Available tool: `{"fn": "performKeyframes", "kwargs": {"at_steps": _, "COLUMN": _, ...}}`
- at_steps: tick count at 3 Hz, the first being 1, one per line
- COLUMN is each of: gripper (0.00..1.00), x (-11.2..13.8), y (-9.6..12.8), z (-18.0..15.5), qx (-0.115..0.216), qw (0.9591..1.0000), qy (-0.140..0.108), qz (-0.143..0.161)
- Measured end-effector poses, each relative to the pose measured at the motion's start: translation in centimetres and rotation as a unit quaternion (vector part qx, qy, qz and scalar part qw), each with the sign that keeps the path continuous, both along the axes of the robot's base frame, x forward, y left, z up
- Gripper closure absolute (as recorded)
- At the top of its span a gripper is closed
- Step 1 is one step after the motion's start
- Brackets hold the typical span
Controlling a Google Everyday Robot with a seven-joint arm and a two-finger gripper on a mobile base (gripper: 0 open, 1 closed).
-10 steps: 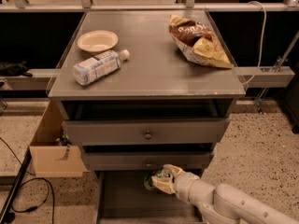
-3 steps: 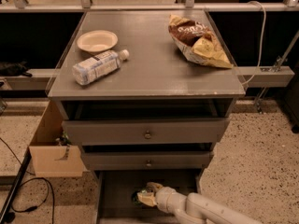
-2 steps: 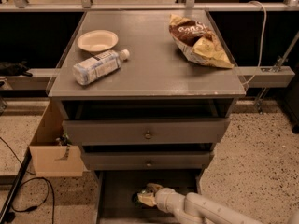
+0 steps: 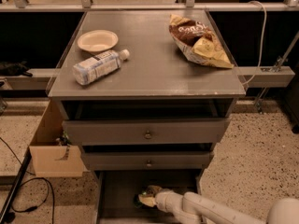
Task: Place green can into bottom drawer
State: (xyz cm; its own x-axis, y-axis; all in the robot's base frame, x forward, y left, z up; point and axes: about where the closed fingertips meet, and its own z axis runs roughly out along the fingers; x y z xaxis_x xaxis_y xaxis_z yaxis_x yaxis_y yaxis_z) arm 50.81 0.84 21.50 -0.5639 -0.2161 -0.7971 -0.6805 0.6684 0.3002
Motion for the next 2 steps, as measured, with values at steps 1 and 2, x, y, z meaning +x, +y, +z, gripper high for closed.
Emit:
{"fn": "performKeyframes", "kwargs": {"at_steps": 1, "gripper": 1.00, "x": -0.98, "y": -0.48, "z": -2.80, "qx": 0.015, "qw": 0.9994, "qy": 0.021, "qz": -0.024}}
{"fn": "performKeyframes", "kwargs": {"at_steps": 2, "gripper": 1.00, "x": -1.12, "y": -0.19, "z": -2.92, "qx": 0.018, "qw": 0.9994, "qy": 0.020, "qz": -0.024}}
